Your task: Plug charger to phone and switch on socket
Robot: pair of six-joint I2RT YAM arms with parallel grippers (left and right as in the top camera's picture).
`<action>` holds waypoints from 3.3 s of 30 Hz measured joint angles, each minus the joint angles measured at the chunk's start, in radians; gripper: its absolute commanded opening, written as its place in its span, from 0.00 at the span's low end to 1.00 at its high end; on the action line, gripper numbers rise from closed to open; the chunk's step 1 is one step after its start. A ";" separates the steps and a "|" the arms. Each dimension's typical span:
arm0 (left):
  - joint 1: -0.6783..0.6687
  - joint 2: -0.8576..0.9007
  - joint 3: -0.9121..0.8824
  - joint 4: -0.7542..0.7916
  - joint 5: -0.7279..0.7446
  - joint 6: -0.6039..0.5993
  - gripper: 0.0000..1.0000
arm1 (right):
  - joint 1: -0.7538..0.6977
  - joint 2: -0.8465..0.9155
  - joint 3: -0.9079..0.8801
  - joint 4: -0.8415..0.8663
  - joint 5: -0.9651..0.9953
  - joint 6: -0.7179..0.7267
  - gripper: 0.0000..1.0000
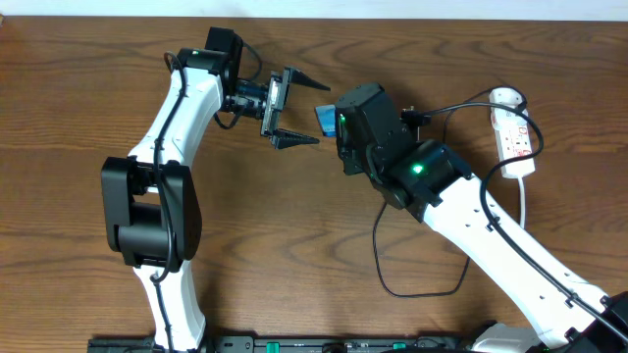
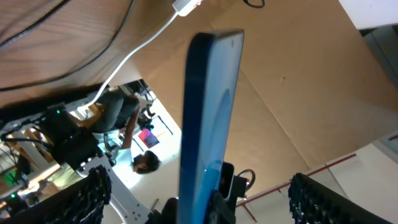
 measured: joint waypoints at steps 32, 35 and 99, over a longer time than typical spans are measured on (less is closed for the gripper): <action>0.000 0.000 0.000 0.000 -0.010 -0.024 0.34 | 0.003 0.008 0.000 0.064 -0.048 0.048 0.01; 0.000 0.000 0.000 0.000 -0.010 -0.026 0.34 | 0.003 0.013 0.000 0.074 -0.048 0.048 0.01; -0.006 -0.013 0.000 0.134 -0.439 0.452 0.07 | -0.285 -0.066 0.015 -0.445 -0.122 -1.063 0.99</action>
